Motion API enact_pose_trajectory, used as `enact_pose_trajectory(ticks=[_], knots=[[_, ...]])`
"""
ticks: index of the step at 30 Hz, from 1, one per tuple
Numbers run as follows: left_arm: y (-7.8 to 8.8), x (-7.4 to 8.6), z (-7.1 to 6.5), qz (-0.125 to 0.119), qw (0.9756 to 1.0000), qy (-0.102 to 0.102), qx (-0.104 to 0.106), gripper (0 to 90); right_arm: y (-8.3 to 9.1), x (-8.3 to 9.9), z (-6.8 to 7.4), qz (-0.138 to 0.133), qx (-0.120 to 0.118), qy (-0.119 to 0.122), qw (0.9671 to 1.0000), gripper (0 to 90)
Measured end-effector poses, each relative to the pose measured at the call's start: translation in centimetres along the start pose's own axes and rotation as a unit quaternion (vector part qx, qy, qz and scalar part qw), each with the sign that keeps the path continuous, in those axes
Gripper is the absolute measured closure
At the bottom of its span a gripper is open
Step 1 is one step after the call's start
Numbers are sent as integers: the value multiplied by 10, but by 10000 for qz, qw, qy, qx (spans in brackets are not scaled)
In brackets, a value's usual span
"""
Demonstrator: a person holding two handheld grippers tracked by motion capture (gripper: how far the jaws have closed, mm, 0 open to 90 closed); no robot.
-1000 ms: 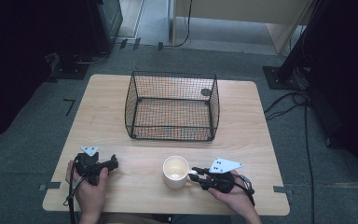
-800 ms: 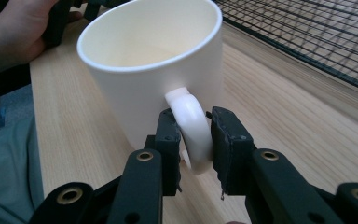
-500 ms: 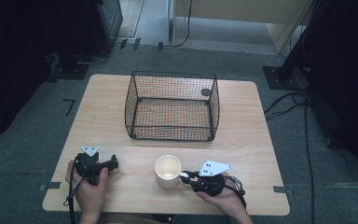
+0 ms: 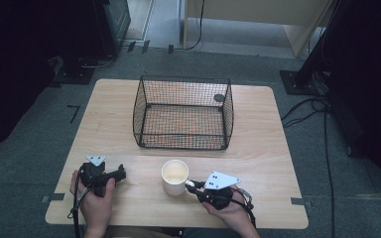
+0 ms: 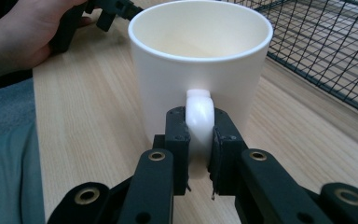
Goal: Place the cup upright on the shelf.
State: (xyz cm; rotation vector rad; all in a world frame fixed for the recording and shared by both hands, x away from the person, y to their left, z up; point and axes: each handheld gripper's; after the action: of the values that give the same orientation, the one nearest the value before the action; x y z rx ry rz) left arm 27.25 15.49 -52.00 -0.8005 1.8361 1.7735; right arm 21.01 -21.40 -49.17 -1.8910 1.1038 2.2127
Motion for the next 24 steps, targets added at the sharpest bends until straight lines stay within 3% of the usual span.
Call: enact_pose_trajectory(ticks=[14, 24], knots=[[0, 0, 0, 0, 10000, -16, 12, 0, 10, -11, -4, -20, 261, 23, 9997, 807], [0, 0, -1, 4, 10000, -29, 23, 0, 20, -25, -8, -195, 341, 44, 9992, 807]])
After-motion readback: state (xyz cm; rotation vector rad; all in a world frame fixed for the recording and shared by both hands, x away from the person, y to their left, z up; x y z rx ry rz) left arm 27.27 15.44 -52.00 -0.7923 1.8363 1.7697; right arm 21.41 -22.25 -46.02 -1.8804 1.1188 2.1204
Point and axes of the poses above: each handheld gripper's, and its own axes: y roughly backward along the jaws, x roughly out of its underside, z roughly to its left, and after that the axes turned 6 degrees about y, right-handed
